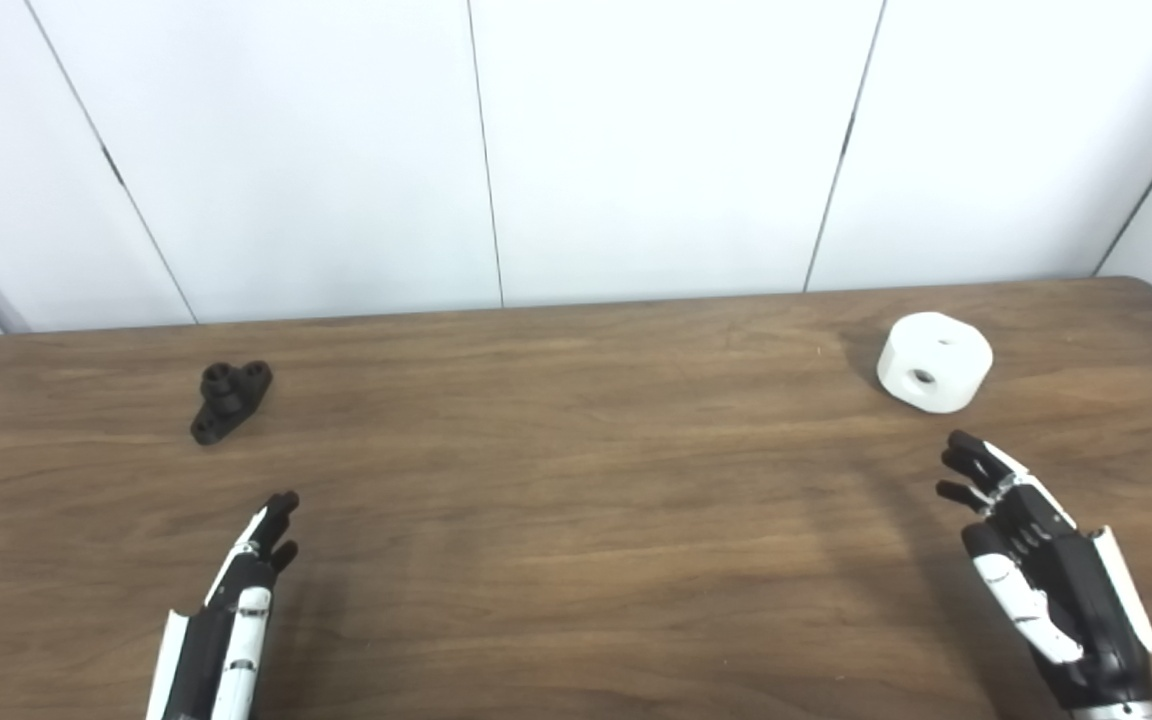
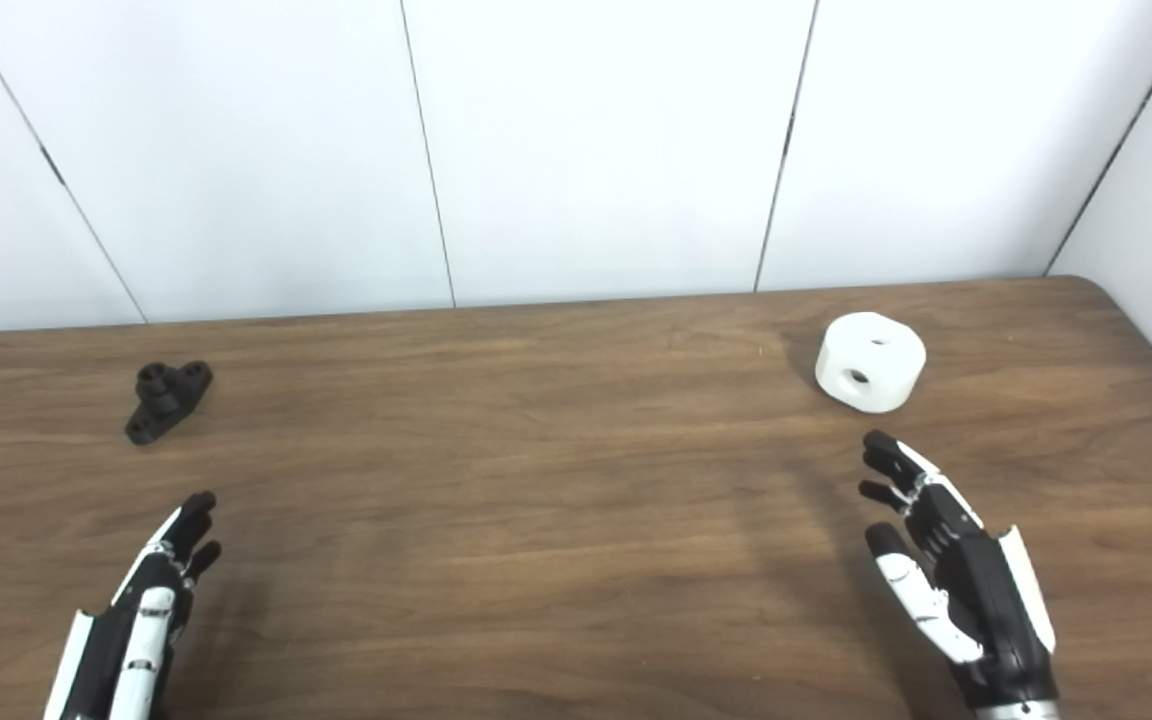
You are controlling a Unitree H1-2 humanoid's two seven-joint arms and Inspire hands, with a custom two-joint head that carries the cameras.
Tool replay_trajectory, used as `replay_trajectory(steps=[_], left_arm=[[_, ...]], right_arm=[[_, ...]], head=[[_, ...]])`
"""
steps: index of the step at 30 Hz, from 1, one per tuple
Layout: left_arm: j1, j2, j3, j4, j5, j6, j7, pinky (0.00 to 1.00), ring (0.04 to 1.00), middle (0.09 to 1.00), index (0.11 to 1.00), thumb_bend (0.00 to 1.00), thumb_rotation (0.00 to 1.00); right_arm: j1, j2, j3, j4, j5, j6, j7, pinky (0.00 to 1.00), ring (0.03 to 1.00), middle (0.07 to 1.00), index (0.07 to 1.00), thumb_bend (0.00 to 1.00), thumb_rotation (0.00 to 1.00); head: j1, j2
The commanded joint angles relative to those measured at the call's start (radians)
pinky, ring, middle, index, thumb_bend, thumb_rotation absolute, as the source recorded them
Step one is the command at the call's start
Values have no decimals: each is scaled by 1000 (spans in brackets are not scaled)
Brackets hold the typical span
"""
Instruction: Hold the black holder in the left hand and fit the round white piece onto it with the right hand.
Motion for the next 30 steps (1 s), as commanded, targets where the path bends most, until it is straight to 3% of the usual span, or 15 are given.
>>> replay_trajectory(steps=[1, 16, 24, 26, 28, 30], left_arm=[[-7, 0, 4, -17, 5, -37, 7, 951, 986, 983, 920, 126, 890], [-1, -13, 8, -25, 11, -34, 21, 945, 982, 978, 911, 168, 907], [-10, -42, 25, -31, 118, -48, 103, 913, 957, 958, 886, 72, 999], [-9, -50, 27, -59, 192, -16, 136, 929, 971, 978, 867, 125, 997], [-8, -56, 25, -91, 245, 16, 161, 982, 993, 995, 866, 155, 954], [-12, -74, 27, -118, 290, 44, 193, 997, 999, 999, 850, 193, 758]], right_arm=[[39, 32, 18, 63, 8, -27, -7, 800, 876, 891, 833, 213, 617], [43, 33, 16, 64, 11, -28, -8, 799, 876, 889, 824, 220, 616], [44, 32, 15, 65, 14, -29, -8, 796, 869, 888, 831, 211, 631], [43, 30, 14, 68, 20, -30, -6, 797, 869, 888, 832, 213, 634], [42, 27, 14, 72, 27, -31, -3, 797, 869, 889, 832, 209, 622], [40, 22, 12, 79, 32, -31, -1, 802, 872, 890, 832, 217, 626]], head=[[-1, 2], [11, -10], [18, -16], [29, -17], [37, -20], [54, -20]])
